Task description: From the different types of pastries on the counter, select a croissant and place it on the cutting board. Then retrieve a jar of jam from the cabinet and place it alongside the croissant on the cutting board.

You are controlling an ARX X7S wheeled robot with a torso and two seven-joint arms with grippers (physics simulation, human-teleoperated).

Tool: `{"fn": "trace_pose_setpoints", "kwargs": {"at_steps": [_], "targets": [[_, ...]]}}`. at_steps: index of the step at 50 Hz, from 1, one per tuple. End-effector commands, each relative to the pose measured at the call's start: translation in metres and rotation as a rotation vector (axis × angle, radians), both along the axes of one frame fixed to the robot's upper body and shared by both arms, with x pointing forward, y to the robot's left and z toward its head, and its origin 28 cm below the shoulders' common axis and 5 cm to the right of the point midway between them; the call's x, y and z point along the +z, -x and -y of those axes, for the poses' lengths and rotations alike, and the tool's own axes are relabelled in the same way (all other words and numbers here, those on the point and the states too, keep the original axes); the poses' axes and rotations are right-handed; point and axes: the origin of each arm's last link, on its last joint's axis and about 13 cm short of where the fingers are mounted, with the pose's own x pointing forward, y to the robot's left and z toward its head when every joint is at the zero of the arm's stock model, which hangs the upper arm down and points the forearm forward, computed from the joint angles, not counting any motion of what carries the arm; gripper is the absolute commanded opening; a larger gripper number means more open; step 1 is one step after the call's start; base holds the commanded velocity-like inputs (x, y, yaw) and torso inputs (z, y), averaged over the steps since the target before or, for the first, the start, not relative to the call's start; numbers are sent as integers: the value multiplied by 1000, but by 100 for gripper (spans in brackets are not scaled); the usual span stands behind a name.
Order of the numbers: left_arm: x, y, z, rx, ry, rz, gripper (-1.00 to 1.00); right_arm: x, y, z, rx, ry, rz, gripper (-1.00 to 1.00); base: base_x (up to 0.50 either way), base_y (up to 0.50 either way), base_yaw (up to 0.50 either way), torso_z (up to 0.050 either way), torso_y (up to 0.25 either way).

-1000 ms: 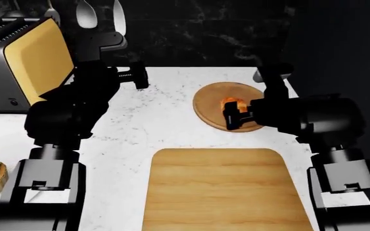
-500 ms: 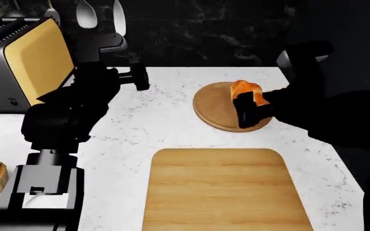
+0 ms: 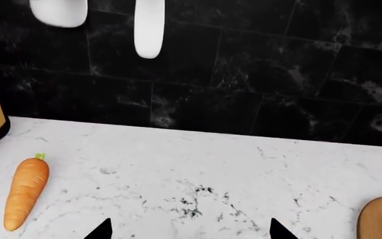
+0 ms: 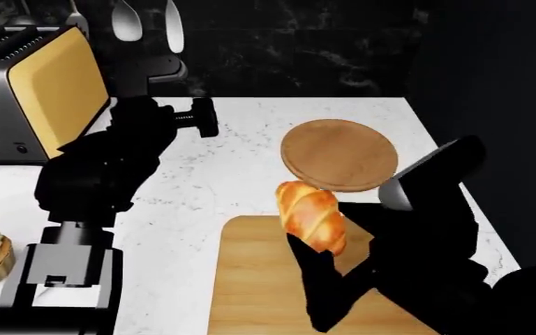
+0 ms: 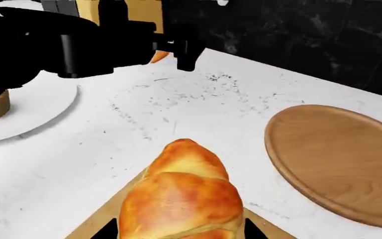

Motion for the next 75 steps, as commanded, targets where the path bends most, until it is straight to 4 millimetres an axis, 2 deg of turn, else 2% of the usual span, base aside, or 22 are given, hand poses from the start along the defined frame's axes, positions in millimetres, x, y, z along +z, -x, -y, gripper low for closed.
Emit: {"fn": "trace_pose_setpoints", "kwargs": {"at_steps": [1,10,20,21,32,37,43,46,50,54,56,59,62,67,70,75], "targets": [[-4,0,0,-2,0,-9,100,-25,52,11,7,179,-142,-100,-11,-37,-44,-11,0],[-8,-1,1,-2,-6,-14,100,-35,55,0,112,194,-196,-100,-1,-42,-41,-12,0],[-8,0,1,-2,-8,-13,100,-37,49,4,72,186,-199,-100,1,-45,-37,-13,0],[-8,0,1,-1,-9,-13,100,-37,49,4,69,187,-198,100,-11,-45,-39,-14,0],[-8,1,0,-2,-8,-15,100,-31,51,3,47,183,-170,100,0,0,0,-3,0],[-8,1,0,-2,-9,-15,100,-19,53,2,43,183,-103,100,0,0,0,0,2],[-8,2,0,-4,-11,-13,100,6,57,-6,67,177,41,100,0,0,0,0,2],[-6,3,0,-7,-6,-10,100,21,50,-3,-30,145,164,100,0,0,0,0,0],[-1,7,0,-16,-3,2,100,29,36,1,-129,125,267,100,0,0,0,0,0],[-1,8,1,-23,-4,5,100,36,34,3,-189,126,348,100,0,0,0,5,0],[0,10,2,-27,-2,6,100,44,41,6,-236,114,403,100,0,0,0,0,0],[5,15,1,-37,14,17,100,57,55,17,-412,126,511,100,0,0,0,8,0],[13,22,-1,-50,39,36,100,68,59,23,-492,118,583,100,0,0,0,11,4],[31,38,-9,-86,104,89,100,74,43,26,-576,109,667,100,0,0,0,11,4],[40,55,-13,-110,137,126,100,73,33,27,-608,101,689,100,0,0,0,7,8],[45,85,-20,-148,193,180,100,68,23,24,-631,98,751,100,-73,-1,0,7,6]]}}
